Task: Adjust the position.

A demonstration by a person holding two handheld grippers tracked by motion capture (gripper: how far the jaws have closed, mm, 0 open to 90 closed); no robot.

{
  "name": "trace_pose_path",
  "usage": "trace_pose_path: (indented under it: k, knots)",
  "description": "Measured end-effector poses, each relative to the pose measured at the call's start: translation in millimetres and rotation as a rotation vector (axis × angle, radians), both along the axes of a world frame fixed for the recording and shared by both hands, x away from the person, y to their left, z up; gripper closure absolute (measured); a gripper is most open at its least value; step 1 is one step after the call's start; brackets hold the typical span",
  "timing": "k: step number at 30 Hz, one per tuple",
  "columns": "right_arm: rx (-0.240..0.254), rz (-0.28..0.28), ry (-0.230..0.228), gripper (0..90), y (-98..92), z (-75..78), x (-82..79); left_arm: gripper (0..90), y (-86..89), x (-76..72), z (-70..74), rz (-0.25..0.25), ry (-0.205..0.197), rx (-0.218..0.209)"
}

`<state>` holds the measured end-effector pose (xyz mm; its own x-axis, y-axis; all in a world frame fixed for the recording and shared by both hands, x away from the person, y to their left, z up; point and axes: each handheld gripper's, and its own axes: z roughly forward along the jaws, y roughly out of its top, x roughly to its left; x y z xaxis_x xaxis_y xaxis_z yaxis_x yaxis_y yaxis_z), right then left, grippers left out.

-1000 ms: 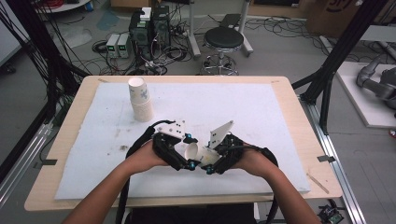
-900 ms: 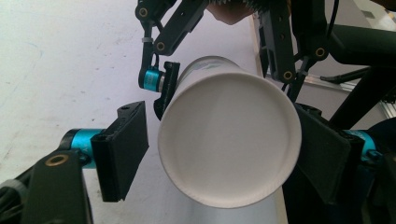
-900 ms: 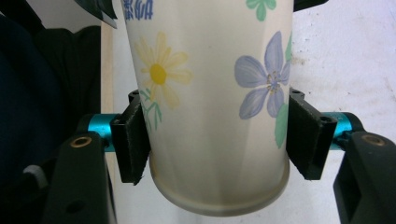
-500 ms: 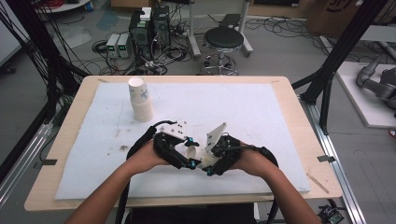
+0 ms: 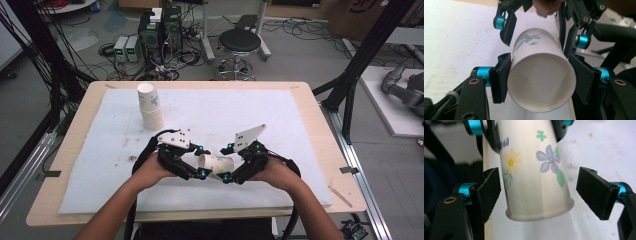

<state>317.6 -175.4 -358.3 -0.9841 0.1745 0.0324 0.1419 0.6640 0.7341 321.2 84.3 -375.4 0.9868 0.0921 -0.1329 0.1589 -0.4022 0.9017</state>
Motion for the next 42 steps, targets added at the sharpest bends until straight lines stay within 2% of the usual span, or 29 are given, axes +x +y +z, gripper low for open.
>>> trace_pose_path:
  k: [3, 6, 9, 12, 15, 18, 21, 23, 29, 37, 42]
  knots:
    - [0.111, -0.015, 0.022, 20.3, -9.9, -1.9, -1.6, 37.1, 2.6, -1.0, -4.2, 0.011, 0.004, -0.025]
    - [0.194, -0.033, 0.023, 20.2, -17.1, -7.3, -4.2, 37.1, 4.8, -1.9, -7.4, 0.021, -0.004, -0.042]
    - [0.244, -0.058, -0.007, 20.3, -21.8, -14.9, -8.4, 37.1, 7.2, -3.8, -9.9, 0.033, -0.027, -0.075]
    - [0.272, -0.066, -0.05, 20.2, -25.2, -22.6, -12.4, 37.1, 8.6, -6.0, -13.2, 0.038, -0.037, -0.109]
    - [0.338, -0.07, -0.045, 20.0, -29.3, -29.4, -15.0, 37.1, 9.8, -7.3, -14.9, 0.029, -0.058, -0.128]
    - [0.364, -0.074, -0.042, 19.9, -31.6, -35.3, -16.4, 37.1, 10.3, -8.1, -14.2, 0.022, -0.071, -0.142]
    - [0.349, -0.086, -0.057, 19.9, -31.7, -37.1, -16.6, 37.1, 10.4, -7.3, -14.9, 0.023, -0.074, -0.136]
    - [0.378, -0.084, -0.048, 19.9, -33.9, -36.9, -15.9, 37.2, 10.7, -7.6, -15.3, 0.026, -0.076, -0.141]
    - [0.413, -0.068, -0.02, 19.9, -40.1, -39.6, -14.5, 37.3, 15.2, -8.6, -16.5, 0.019, -0.079, -0.172]
    - [0.419, -0.056, -0.002, 19.9, -40.0, -43.3, -14.9, 37.3, 20.5, -10.2, -11.4, 0.018, -0.081, -0.245]
    - [0.458, -0.04, 0.012, 20.2, -39.2, -45.2, -14.3, 37.3, 19.5, -11.0, -10.7, 0.003, -0.075, -0.266]
